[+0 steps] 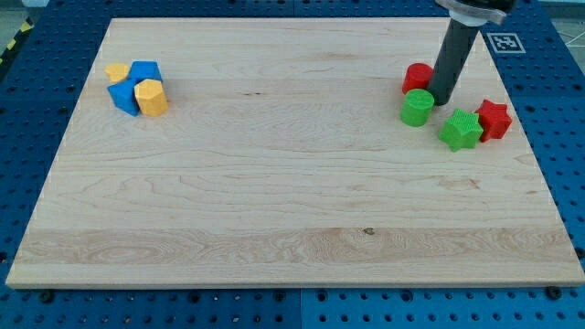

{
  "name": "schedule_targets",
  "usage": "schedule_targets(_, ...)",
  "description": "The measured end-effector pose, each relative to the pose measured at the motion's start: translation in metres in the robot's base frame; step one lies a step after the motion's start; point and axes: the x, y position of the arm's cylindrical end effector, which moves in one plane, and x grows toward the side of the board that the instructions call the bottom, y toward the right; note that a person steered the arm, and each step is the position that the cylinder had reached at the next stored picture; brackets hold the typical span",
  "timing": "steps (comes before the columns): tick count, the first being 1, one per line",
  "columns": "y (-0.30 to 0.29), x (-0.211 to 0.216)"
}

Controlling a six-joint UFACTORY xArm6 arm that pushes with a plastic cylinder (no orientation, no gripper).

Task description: Move the red circle towards the top right of the board

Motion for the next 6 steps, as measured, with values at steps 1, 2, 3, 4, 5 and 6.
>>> schedule_targets(1, -0.006, 0.020)
schedule_targets(2, -0.037, 0.026)
schedule_targets(3, -0.069, 0.026)
schedule_targets(4, -0.074, 0.015)
schedule_targets(5, -0.048, -0.006)
schedule_targets(6, -0.008, -0.008)
